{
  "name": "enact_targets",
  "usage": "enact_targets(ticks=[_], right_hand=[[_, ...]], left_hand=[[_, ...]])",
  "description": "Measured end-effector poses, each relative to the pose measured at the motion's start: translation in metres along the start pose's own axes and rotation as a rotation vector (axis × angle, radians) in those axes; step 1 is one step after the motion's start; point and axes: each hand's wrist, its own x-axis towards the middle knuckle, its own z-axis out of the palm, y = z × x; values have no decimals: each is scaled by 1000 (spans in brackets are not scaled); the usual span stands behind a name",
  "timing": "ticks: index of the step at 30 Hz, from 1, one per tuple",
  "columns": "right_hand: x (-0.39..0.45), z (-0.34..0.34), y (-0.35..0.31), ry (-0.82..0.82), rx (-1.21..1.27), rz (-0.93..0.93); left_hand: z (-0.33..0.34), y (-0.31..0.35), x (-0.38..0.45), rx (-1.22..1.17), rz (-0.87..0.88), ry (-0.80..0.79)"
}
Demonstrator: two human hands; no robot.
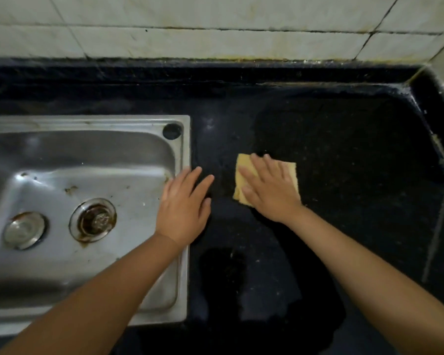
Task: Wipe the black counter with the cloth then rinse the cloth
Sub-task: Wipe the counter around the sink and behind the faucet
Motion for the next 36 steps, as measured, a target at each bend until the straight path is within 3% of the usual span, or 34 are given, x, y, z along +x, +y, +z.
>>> enact_targets(ticks=[3,5,11,15,17,22,30,33,36], right_hand=[[16,-5,-13,-77,-72,-175],[32,-13,-5,-86,-27,-151],[107,-52,61,64,83,415],[158,-62,48,91,229,684],[181,-63,23,95,248,656],[191,-53,-40,57,161,330],[45,-16,-47,-88,50,-105],[39,-17,-25,-140,19,-83],[94,-34,-20,-40,32,112]], left_hand=[[-10,-30,18,77,-53,-128],[-11,-41,33,81,-75,-195],[-11,-55,59,148,-23,-373],[-7,-58,61,193,-25,-468],[-6,-59,61,174,-23,-480],[-5,-60,60,162,-18,-486],[-1,-63,59,64,-5,-412],[-5,-60,59,74,-20,-423],[-9,-57,60,150,-41,-466]])
